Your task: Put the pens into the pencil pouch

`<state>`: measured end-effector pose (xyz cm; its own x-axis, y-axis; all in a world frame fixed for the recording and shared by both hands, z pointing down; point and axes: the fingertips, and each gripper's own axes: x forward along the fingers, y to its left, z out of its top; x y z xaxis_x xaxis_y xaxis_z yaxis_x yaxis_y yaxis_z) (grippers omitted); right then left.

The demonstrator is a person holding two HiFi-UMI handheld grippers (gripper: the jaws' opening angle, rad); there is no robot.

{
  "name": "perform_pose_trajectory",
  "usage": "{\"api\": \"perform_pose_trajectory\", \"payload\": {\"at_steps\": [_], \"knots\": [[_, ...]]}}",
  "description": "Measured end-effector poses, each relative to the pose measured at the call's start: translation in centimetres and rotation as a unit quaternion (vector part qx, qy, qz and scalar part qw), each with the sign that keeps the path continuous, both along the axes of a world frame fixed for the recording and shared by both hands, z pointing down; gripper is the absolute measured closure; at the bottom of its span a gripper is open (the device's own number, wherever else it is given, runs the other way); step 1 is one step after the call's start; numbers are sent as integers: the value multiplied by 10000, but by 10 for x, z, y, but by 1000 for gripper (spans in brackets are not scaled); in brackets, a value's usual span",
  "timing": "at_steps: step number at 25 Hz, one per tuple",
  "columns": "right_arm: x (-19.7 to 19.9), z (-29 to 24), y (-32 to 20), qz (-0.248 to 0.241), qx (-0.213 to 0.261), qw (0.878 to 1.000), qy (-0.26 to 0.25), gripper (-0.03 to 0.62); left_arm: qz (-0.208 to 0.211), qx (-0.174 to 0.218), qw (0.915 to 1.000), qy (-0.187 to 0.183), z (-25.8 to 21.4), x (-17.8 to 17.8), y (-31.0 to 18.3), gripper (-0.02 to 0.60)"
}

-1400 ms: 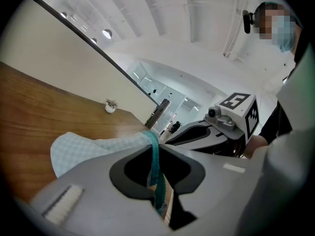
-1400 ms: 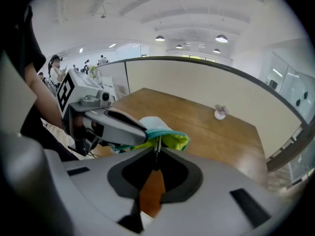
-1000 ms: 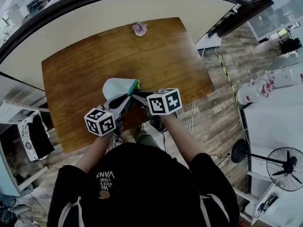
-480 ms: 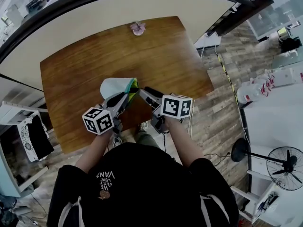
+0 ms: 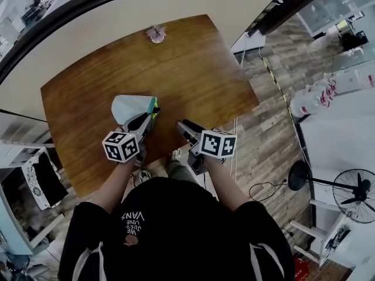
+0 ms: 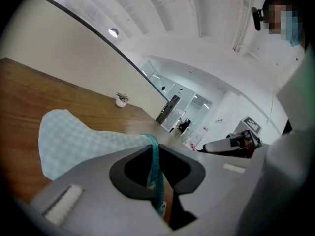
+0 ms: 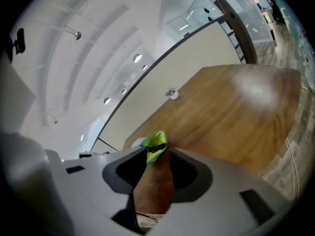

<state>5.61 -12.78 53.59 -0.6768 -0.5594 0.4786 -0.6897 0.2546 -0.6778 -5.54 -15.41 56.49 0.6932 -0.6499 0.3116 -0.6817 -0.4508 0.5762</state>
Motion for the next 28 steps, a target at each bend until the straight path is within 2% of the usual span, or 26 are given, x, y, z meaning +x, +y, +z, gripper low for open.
{"api": "perform_pose_trajectory", "payload": {"at_steps": [7, 13, 18, 22, 28], "knots": [[17, 14, 17, 213, -190, 9996, 1, 471, 149, -55, 9983, -557, 29, 10, -15, 531], [29, 22, 24, 316, -293, 9990, 94, 471, 316, -176, 9960, -814, 49, 20, -22, 528], [29, 23, 27, 303, -358, 9989, 41, 471, 382, -277, 9961, -744, 49, 26, -20, 454], [21, 23, 26, 204, -335, 9992, 62, 471, 377, -276, 9964, -703, 44, 23, -15, 421], [10, 21, 30, 75, -237, 9993, 273, 471, 196, -130, 9979, -600, 27, 7, -2, 416]]}}
